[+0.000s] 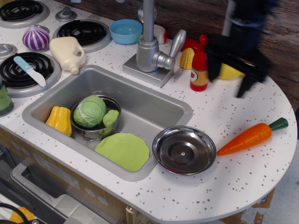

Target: Put carrot on plate

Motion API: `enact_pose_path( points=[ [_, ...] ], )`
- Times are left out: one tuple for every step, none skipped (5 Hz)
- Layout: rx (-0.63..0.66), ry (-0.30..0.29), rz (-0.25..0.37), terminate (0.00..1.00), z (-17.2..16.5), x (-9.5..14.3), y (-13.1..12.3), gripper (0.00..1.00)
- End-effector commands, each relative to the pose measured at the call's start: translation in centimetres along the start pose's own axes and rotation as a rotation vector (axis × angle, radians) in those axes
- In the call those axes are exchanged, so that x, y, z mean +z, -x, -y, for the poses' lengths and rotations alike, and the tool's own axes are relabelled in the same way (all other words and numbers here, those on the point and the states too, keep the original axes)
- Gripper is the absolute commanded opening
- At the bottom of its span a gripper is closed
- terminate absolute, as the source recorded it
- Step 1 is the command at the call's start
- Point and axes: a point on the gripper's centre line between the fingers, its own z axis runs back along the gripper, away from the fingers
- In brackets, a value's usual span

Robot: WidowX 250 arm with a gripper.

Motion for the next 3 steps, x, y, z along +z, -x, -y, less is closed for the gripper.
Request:
enact_pose_path(
  points=[
    [-0.005, 0.023, 0.084, 0.0, 5.5, -0.5, -2.0, 1.0],
    [0.017, 0.048, 0.09, 0.0, 6.9, -1.1, -2.4, 1.0],
    [0.009, 0.011, 0.096, 0.0, 6.4, -1.7, -1.9, 1.0]
  ],
)
